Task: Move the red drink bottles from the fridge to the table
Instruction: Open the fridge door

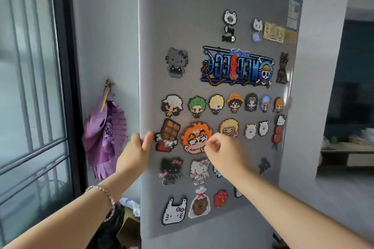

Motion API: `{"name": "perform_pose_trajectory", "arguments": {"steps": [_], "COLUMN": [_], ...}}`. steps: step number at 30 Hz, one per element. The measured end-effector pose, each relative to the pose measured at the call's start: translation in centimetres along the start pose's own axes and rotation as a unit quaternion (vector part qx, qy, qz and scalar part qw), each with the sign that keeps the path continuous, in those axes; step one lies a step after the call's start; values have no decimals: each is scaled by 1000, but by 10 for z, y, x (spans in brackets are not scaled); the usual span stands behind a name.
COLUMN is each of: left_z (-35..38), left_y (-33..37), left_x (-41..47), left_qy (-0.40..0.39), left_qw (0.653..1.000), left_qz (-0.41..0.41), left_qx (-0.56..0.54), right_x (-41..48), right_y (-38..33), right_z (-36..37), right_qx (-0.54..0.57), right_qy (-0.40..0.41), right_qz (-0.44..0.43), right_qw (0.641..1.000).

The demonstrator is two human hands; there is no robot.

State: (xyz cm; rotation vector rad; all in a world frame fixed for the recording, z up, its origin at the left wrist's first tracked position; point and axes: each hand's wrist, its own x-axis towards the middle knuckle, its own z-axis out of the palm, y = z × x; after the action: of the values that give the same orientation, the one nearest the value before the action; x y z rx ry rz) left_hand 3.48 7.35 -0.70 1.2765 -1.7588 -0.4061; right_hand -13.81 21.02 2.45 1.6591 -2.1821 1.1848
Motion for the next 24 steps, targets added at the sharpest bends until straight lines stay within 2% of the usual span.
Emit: {"name": "perform_pose_trajectory", "arguments": {"steps": [5, 9, 11, 14, 17, 20, 24], "left_z": [-29, -35, -32, -30, -23, -9, 16], "left_y": [50, 108, 132, 165, 197, 231, 275], "left_x": [-96, -183, -218, -262, -289, -293, -296], "left_qy": [6, -23, -53, -138, -214, -203, -195], "left_qw": [998, 994, 990, 968, 945, 943, 951], "left_qz": [51, 94, 98, 126, 178, 207, 191], "left_qx": [-22, -45, -87, -166, -174, -163, -147], "right_x": [-75, -127, -149, -181, -205, -214, -210], "right_y": [-3, -9, -10, -1, 20, 45, 89], "right_z": [-50, -102, -129, -165, -192, -220, -259], "right_qx": [26, 35, 31, 3, -43, -63, -95], "right_qy": [47, 96, 109, 128, 136, 167, 222], "right_qz": [-82, -141, -140, -113, -52, 53, 164], "right_qw": [995, 985, 984, 985, 988, 983, 957]}}
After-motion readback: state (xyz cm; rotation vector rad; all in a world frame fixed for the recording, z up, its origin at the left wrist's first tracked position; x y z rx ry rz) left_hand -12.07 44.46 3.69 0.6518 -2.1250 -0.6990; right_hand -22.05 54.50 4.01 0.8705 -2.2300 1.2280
